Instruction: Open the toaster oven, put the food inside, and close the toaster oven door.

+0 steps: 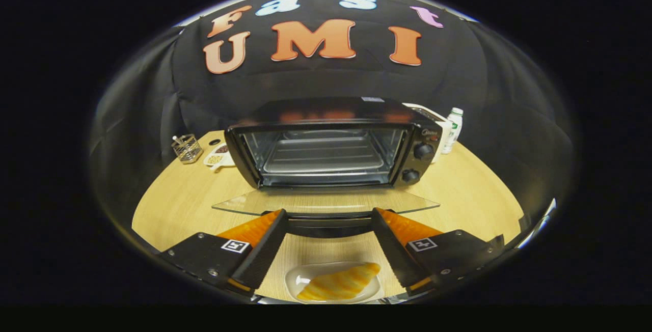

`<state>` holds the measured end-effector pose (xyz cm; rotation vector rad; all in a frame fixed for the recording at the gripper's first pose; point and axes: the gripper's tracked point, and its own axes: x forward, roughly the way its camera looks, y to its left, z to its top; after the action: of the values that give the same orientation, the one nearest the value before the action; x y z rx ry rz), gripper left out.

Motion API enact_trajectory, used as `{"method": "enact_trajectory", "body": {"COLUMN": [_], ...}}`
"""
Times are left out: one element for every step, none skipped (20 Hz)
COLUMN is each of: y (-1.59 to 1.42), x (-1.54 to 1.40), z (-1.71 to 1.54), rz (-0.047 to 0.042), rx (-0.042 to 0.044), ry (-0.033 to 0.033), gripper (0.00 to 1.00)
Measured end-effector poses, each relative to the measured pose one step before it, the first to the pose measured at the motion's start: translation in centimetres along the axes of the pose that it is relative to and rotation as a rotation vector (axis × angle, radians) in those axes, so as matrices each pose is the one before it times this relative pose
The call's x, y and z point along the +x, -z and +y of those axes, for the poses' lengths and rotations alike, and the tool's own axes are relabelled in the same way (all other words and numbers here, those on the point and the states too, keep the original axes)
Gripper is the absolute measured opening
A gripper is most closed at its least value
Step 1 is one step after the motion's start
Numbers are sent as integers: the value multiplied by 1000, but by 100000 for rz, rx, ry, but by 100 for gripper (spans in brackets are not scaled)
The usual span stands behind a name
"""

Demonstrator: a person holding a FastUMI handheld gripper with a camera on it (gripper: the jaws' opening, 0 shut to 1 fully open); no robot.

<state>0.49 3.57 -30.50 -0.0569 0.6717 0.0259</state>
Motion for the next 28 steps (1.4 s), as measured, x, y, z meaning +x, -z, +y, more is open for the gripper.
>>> {"method": "enact_trajectory", "body": {"y": [782,608,688,564,779,588,580,538,822,905,894,485,431,129,47,35,220,141,-43,-204,24,-73,-17,25,222,436,485,647], "x": [-70,72,76,177,7,145,90,339,421,443,344,428,327,167,-38,-265,-398,-512,-848,-861,-933,-831,-841,-698,-642,-548,-625,-469], "z": [-72,65,54,-71,-64,123,32,-8,-25,73,-139,123,136,14,-114,-98,-257,-352,-210,-118,-153,-107,-242,-78,-277,-195,4,39], "rz": [1090,677,1169,1114,1901,1444,1040,1324,2044,2521,1810,1438,689,-318,-651,375,196,128,-1224,-1383,-852,-780,-807,-498,-467,401,-145,354], "rx": [210,100,174,428,-146,-97,-631,-651,-385,272,669,512,299,188,578,1122,1425,1098,939,839,731,900,1332,1664,2245,1059,424,247], "ry": [-5,47,-2,27,34,50,-7,-14,-20,4,-21,94,4,-49,23,21,1042,1374,402,415,326,648,884,907,2133,1594,1471,1182], "gripper": [97,97,97,97,97,97,97,97,97,97,97,97,97,98,98,98,98,98,98,98,98,98,98,98,98,98,98,98]}}
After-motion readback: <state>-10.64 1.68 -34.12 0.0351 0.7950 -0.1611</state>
